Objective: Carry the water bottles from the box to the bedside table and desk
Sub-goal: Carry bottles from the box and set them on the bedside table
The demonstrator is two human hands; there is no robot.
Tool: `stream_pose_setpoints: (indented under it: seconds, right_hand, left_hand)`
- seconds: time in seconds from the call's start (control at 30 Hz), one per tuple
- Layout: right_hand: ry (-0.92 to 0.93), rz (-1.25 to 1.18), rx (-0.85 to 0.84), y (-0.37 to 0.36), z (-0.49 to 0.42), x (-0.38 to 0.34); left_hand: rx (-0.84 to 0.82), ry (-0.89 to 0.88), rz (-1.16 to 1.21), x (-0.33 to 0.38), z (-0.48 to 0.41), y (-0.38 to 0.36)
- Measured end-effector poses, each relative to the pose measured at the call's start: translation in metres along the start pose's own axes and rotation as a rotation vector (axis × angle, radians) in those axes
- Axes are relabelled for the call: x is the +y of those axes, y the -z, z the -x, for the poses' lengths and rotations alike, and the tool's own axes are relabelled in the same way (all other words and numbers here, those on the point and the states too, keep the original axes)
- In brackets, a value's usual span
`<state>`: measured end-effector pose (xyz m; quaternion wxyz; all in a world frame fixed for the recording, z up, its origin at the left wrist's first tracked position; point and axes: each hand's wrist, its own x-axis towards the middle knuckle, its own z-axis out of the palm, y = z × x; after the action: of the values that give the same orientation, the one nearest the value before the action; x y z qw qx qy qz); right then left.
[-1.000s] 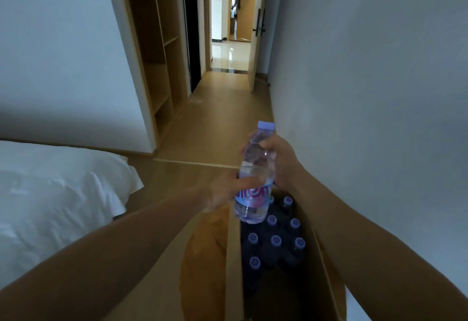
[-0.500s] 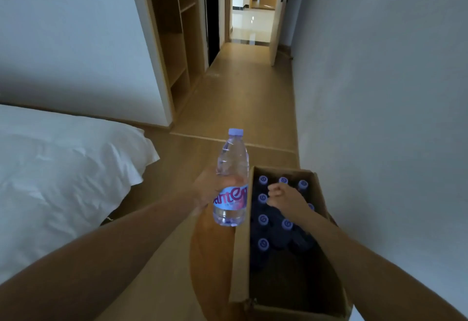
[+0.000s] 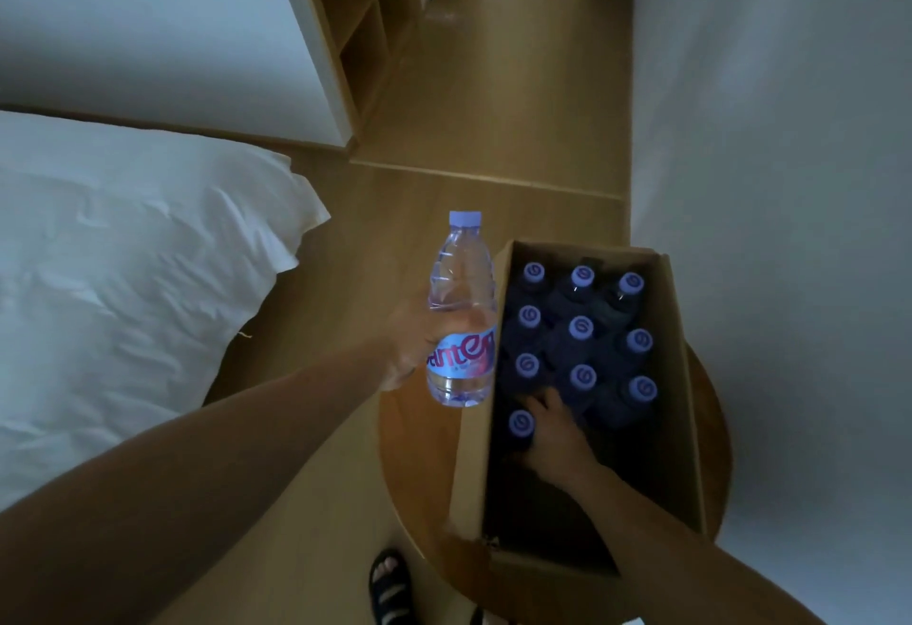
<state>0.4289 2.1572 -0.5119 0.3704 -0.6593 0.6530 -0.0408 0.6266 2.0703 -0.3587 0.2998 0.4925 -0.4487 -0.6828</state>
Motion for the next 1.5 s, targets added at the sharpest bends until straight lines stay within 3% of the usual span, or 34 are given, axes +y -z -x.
stream_pose_setpoints:
  seconds: [0.2,0.4,0.57,0.83,1.03,1.17,1.27,1.5]
  right_hand:
    - [-0.068,-0.207,0.036,-0.007,0.004,-0.003]
    - [-0.068,-0.334,0.114,0.045,0.007,-0.012]
    - [0.069,-0.665,0.107,0.093,-0.001,-0.030]
    - [0.399,-1.261,-0.022,0.177,0.006,-0.130]
    - [0.435,-1.231,-0.068,0.174,0.021,-0.212]
    - [0.465,-1.148,-0.217,0.149,0.039,-0.271]
    - [0.496,-1.066,-0.341,0.122,0.061,-0.321]
    - [0.600,-0.964,-0.443,0.028,0.117,-0.447]
  left_hand:
    - [0.001,0.012,-0.003,-0.006,0.001,-0.001]
    - [0.035,-0.022,-0.032,0.010,0.005,-0.003]
    - [0.102,-0.074,-0.011,0.026,0.018,-0.007]
    - [0.263,-0.180,0.018,0.051,0.069,0.012]
    - [0.402,-0.256,0.019,0.063,0.135,0.055]
    - [0.512,-0.298,0.061,0.060,0.192,0.090]
    - [0.578,-0.318,0.065,0.047,0.244,0.122]
    - [0.777,-0.341,0.093,0.002,0.391,0.199]
